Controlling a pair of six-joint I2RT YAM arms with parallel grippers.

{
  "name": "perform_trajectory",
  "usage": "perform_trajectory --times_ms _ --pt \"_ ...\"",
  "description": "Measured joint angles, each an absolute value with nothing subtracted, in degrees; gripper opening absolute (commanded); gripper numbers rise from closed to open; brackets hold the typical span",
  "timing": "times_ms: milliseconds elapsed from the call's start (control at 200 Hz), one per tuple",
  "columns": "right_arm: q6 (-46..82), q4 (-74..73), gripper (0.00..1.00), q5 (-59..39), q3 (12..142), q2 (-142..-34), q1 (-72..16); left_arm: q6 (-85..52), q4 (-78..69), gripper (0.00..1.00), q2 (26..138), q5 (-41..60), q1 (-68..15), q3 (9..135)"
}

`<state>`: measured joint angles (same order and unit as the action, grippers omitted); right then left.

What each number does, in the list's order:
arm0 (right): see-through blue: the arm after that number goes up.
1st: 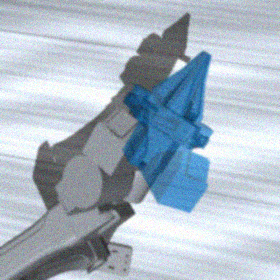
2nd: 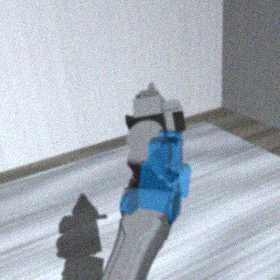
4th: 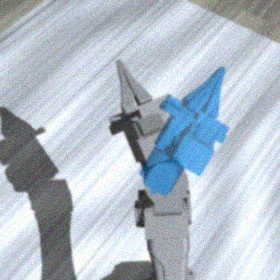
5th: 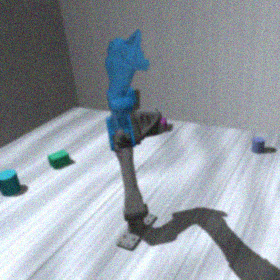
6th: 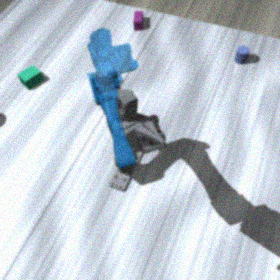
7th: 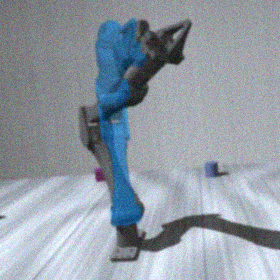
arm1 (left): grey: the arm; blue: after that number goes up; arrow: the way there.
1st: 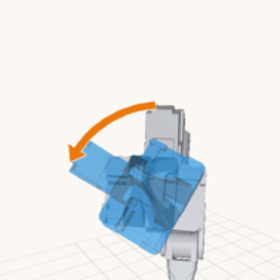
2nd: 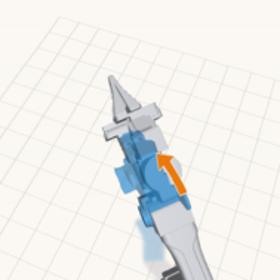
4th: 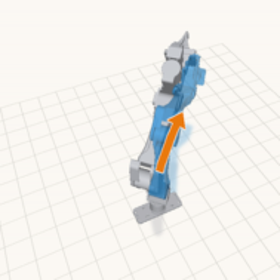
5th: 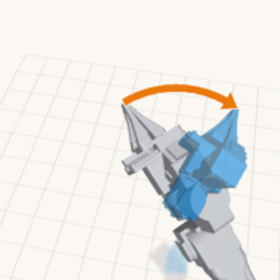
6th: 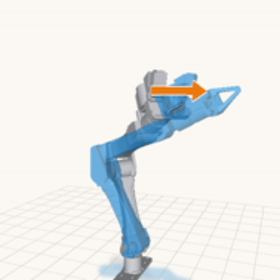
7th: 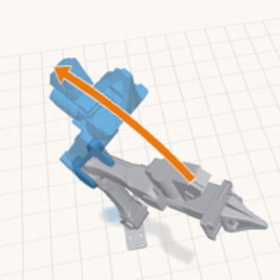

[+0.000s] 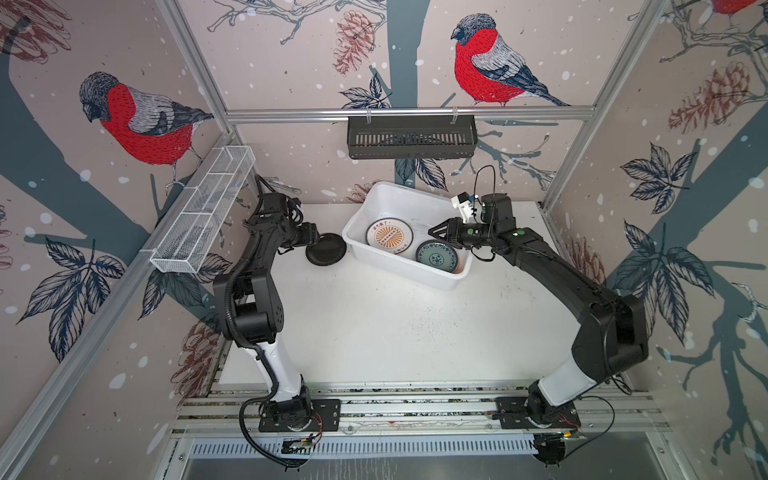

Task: Place the plates into the plastic bin on the countertop
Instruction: 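Move the left gripper to the black plate while the right gripper returns to the bin, then lower the left gripper onto the black plate edge and grip it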

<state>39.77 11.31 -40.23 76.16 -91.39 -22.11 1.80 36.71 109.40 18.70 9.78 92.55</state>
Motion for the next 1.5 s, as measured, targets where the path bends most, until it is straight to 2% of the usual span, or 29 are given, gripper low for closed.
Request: perform_trajectory --times_ms 285,670,1501 --pt "40.8 10.2 0.35 -38.5 74.4 -89.5 -22.8 5.0 39.3 0.64 119.4 20.0 11.0 101.3" --pt "43.5 7.6 0.35 -36.8 70.1 -89.0 -23.1 8.0 40.9 0.61 127.2 19.6 12.6 107.5" --pt "44.8 7.5 0.34 -37.2 68.9 -88.2 -21.7 12.0 41.0 0.5 131.3 24.3 14.7 106.2"
